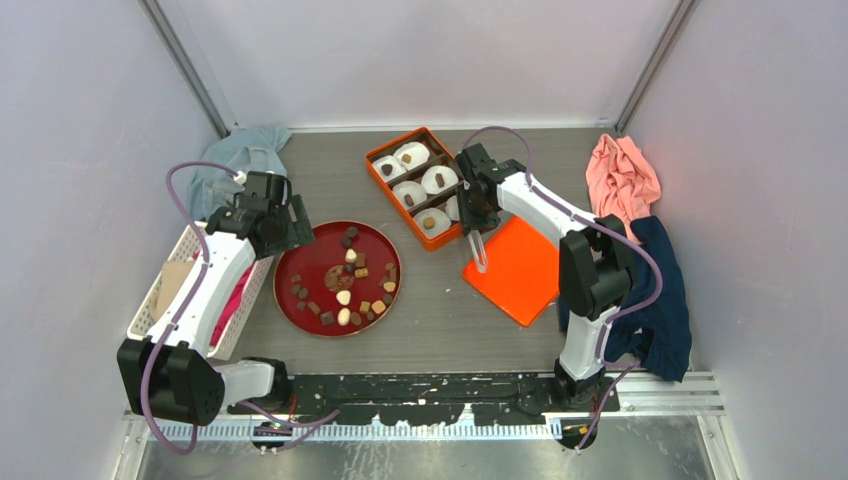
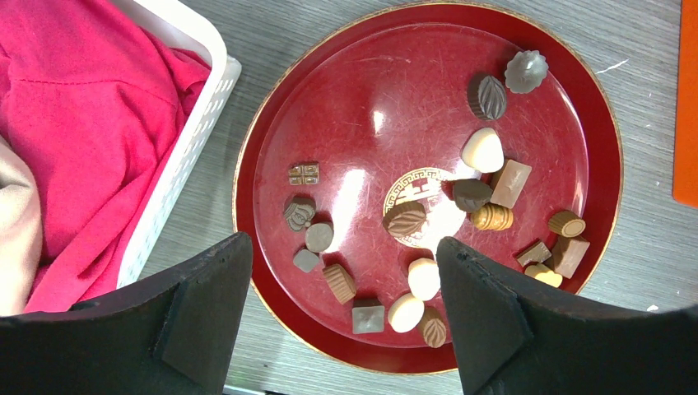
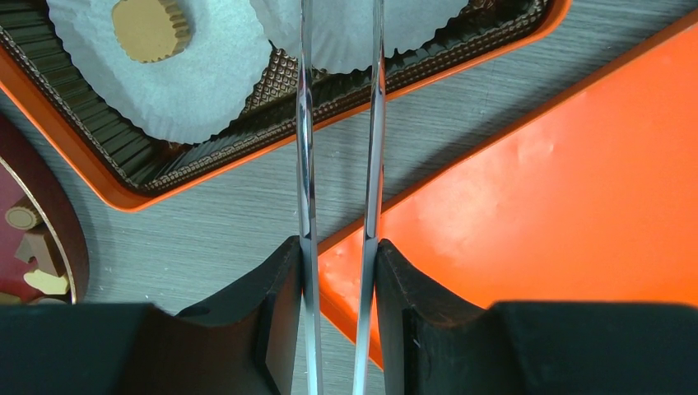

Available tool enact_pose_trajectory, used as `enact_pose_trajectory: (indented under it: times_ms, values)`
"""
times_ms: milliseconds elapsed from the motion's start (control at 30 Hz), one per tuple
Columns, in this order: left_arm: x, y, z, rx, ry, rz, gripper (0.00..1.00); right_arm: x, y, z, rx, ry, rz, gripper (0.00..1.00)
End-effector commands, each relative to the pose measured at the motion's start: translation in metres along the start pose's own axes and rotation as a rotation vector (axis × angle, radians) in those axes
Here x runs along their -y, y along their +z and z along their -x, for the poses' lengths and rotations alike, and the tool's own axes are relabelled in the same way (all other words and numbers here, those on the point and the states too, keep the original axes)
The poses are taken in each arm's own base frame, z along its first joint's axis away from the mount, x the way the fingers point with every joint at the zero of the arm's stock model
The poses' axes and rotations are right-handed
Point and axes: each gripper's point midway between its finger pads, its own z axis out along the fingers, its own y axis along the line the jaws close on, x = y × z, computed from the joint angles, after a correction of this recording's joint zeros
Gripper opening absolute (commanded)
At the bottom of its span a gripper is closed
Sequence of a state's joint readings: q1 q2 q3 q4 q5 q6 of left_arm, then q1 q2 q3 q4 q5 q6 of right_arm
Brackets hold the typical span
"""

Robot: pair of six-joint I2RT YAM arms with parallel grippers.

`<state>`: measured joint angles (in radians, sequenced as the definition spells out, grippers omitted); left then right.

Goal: Pack the chocolate

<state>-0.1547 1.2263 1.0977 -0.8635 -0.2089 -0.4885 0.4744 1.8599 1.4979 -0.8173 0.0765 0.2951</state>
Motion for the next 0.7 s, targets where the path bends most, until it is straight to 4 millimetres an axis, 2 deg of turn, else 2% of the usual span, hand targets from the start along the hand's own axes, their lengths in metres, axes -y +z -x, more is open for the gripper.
enact_pose_trajectory:
  times_ms: [0,200,667]
  values:
    - [0.004,-0.009,0.018,0.069,-0.009,-0.025,0.83,-0.004,-0.032,0.021,0.088,0.023,0.029,0.36]
    - [0.003,-0.009,0.018,0.069,-0.008,-0.022,0.83,-0.002,-0.043,0.018,0.096,0.024,0.029,0.38]
    - [0.002,-0.011,0.018,0.072,-0.011,-0.020,0.83,-0.002,-0.040,0.014,0.081,0.020,0.030,0.48]
